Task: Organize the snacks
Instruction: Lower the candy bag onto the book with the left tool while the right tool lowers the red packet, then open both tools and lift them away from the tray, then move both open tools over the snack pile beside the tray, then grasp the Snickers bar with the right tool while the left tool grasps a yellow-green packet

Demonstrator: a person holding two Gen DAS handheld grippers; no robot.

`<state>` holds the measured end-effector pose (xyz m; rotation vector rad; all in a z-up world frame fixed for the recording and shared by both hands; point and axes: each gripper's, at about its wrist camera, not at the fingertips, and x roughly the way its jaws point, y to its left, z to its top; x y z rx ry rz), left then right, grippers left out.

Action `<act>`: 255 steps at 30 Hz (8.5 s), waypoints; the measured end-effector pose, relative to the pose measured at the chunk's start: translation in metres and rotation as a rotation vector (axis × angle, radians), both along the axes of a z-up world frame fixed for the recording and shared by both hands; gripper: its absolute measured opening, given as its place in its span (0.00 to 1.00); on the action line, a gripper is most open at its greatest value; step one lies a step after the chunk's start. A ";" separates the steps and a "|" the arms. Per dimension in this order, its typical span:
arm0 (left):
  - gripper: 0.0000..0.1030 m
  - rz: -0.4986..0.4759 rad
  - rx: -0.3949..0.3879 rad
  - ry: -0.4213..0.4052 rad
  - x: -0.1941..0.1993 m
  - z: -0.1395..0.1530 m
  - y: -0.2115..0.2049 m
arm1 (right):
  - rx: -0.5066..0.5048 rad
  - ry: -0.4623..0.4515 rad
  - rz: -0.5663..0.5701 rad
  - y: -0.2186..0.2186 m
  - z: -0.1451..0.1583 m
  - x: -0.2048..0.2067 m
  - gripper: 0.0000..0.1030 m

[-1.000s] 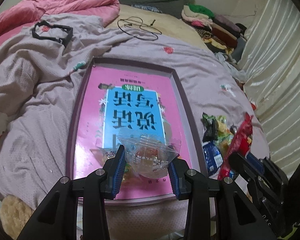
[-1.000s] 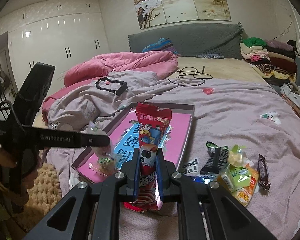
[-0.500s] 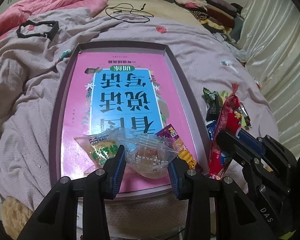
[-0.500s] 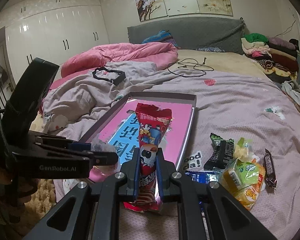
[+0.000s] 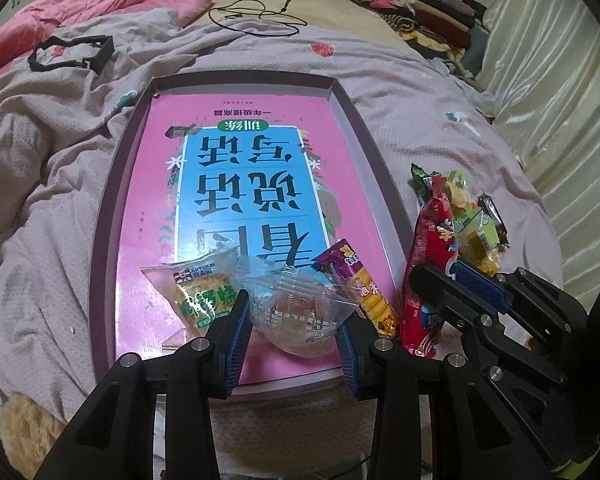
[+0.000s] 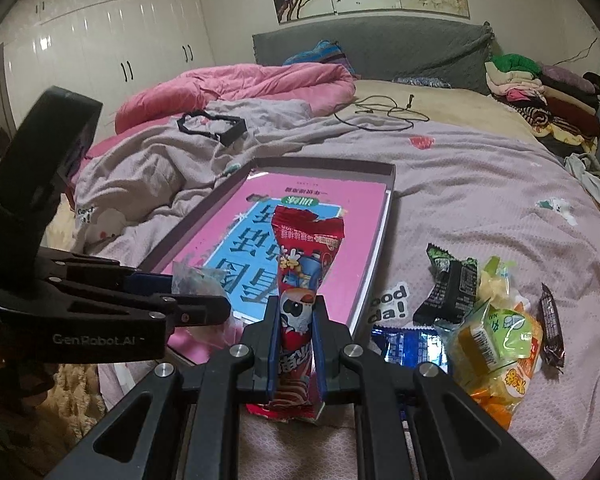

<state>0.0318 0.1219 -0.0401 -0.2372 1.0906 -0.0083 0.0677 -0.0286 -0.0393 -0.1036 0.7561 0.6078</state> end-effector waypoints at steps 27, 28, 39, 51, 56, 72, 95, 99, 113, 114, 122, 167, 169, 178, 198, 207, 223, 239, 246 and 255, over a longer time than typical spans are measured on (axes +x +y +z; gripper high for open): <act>0.39 0.043 0.023 0.014 0.001 -0.003 0.010 | 0.010 0.041 0.015 0.002 -0.007 0.000 0.16; 0.39 0.040 0.021 0.011 0.001 -0.003 0.009 | 0.009 0.040 0.016 0.002 -0.007 0.000 0.16; 0.39 0.019 0.015 -0.003 0.000 0.001 0.003 | 0.010 0.033 -0.007 -0.002 -0.006 0.000 0.23; 0.43 0.015 0.020 -0.017 0.000 0.007 0.001 | 0.018 0.018 -0.016 -0.007 -0.001 -0.002 0.30; 0.47 0.015 0.021 -0.028 -0.001 0.011 0.000 | 0.022 0.001 -0.018 -0.009 0.003 -0.004 0.35; 0.67 0.011 0.045 -0.064 -0.003 0.023 -0.006 | 0.043 -0.022 -0.039 -0.020 0.010 -0.008 0.44; 0.76 0.006 0.069 -0.132 -0.010 0.049 -0.021 | 0.087 -0.090 -0.092 -0.044 0.031 -0.015 0.64; 0.76 -0.001 0.067 -0.150 -0.012 0.056 -0.026 | 0.097 -0.110 -0.111 -0.052 0.037 -0.016 0.65; 0.76 -0.027 0.067 -0.181 -0.013 0.072 -0.043 | 0.141 -0.138 -0.202 -0.090 0.050 -0.010 0.66; 0.76 -0.030 0.066 -0.183 -0.013 0.073 -0.044 | 0.143 -0.142 -0.210 -0.093 0.051 -0.009 0.66; 0.76 -0.057 0.061 -0.195 -0.010 0.079 -0.059 | 0.145 -0.151 -0.274 -0.118 0.054 -0.003 0.66; 0.76 -0.320 0.075 -0.052 0.059 0.020 -0.172 | 0.178 -0.033 -0.465 -0.217 0.021 0.043 0.69; 0.76 -0.344 0.099 -0.046 0.060 0.015 -0.176 | 0.176 -0.023 -0.467 -0.217 0.018 0.045 0.69; 0.76 -0.373 0.129 -0.032 0.070 -0.001 -0.181 | 0.147 0.001 -0.467 -0.211 0.009 0.051 0.69; 0.64 -0.386 0.065 -0.023 0.089 -0.014 -0.177 | 0.103 0.141 -0.466 -0.202 -0.029 0.081 0.57; 0.65 -0.406 0.066 -0.029 0.093 -0.015 -0.178 | 0.109 0.196 -0.441 -0.200 -0.045 0.091 0.42; 0.65 -0.489 0.037 -0.028 0.106 -0.018 -0.177 | 0.115 0.206 -0.395 -0.187 -0.049 0.099 0.33; 0.52 -0.332 -0.060 -0.003 0.112 -0.023 -0.166 | 0.109 0.194 -0.392 -0.187 -0.048 0.096 0.28; 0.43 -0.305 -0.092 0.049 0.104 -0.025 -0.166 | 0.107 0.184 -0.391 -0.189 -0.047 0.094 0.28; 0.30 -0.301 -0.150 0.038 0.098 -0.017 -0.161 | 0.115 0.161 -0.400 -0.194 -0.041 0.090 0.28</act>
